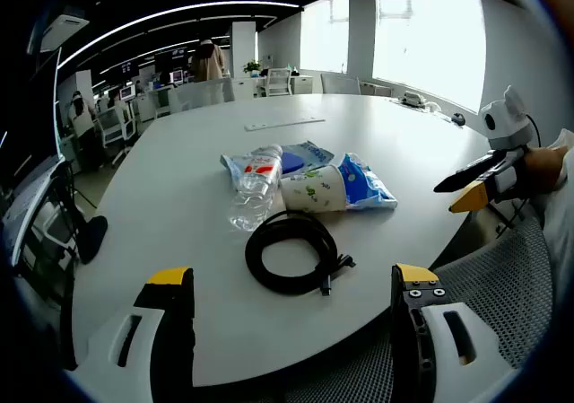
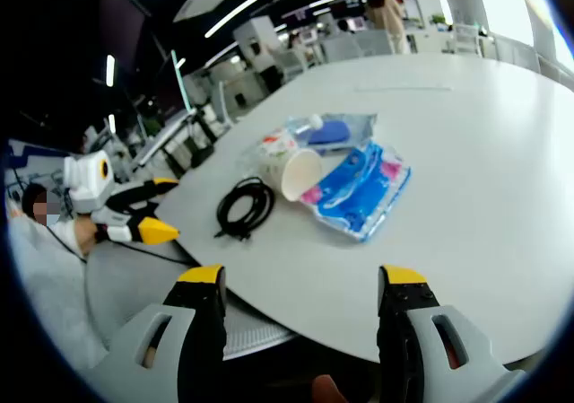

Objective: Arrange the tabletop items into an orderly group along one side of the table until the central work area is clear of visible clutter.

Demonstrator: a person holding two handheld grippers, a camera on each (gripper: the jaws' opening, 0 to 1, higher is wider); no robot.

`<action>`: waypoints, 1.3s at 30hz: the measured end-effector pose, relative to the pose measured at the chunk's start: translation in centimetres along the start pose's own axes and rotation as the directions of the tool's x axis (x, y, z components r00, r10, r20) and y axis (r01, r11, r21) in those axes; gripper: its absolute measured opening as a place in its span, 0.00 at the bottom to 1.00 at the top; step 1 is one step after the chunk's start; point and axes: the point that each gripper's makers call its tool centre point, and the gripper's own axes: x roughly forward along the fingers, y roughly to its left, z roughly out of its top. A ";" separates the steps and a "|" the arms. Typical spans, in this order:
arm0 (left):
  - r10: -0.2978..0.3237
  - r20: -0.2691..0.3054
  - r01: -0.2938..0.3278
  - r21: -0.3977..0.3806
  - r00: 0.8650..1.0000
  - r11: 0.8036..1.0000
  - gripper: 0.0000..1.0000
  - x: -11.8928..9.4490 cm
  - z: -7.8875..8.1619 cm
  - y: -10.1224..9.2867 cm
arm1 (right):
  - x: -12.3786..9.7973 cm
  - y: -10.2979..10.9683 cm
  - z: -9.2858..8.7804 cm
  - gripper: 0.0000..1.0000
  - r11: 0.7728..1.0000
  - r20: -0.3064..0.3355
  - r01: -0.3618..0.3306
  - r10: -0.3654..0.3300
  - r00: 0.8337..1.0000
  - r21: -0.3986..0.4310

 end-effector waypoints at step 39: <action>0.014 0.002 -0.014 -0.005 1.000 1.000 0.87 -0.1 0.1 0.3 | 0.0 0.4 -0.2 0.53 0.999 -0.001 -0.032 0.032 0.999 0.039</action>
